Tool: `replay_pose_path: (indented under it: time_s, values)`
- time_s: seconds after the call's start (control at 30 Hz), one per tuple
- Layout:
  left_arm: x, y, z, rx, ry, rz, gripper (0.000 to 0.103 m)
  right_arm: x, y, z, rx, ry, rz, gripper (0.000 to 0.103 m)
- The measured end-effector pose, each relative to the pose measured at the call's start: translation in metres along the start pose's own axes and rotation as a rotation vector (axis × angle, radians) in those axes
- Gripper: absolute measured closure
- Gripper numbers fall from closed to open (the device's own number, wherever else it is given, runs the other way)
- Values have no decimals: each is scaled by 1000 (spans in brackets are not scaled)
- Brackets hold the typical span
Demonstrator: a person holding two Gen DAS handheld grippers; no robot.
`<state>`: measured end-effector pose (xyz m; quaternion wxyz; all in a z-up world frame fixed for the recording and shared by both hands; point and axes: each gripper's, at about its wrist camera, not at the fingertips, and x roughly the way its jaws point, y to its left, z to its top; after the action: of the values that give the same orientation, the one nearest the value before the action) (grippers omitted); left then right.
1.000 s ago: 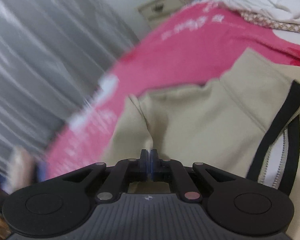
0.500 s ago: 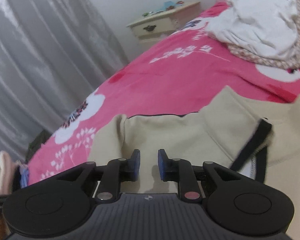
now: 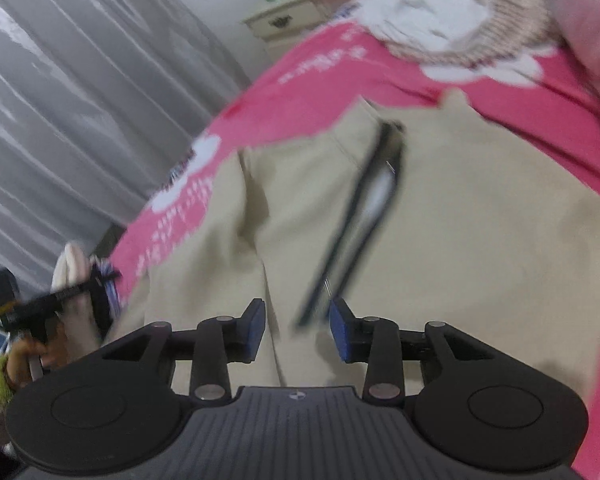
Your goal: Fold clothes
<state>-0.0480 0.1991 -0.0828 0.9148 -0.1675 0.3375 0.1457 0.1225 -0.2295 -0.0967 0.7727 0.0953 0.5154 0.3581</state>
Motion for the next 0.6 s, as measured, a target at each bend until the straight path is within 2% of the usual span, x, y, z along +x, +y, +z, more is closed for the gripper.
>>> replay_pose_path:
  time_s: [0.07,0.17,0.2,0.27,0.33,0.4,0.5,0.6]
  values:
    - [-4,-12,-9,-9,88,-107,74,-16,-2,-21,37,37,-1,60]
    - [-7,-32,-25,-26,244,-287,72,-26,-5,-55,100,107,22,48]
    - [-8,-39,-31,-32,296,-347,72,-27,-5,-65,107,118,22,47]
    - [0,-56,-50,-58,458,-484,72,-26,-7,-83,115,123,2,47]
    - [7,-74,-68,-59,579,-572,71,-23,-12,-95,148,117,-14,47]
    - [12,-90,-84,-63,671,-626,71,-19,-18,-103,187,120,-8,47]
    - [18,-110,-102,-57,760,-670,71,-16,-20,-111,195,128,7,47]
    - [21,-125,-111,-25,766,-661,71,-13,-22,-113,206,126,11,50]
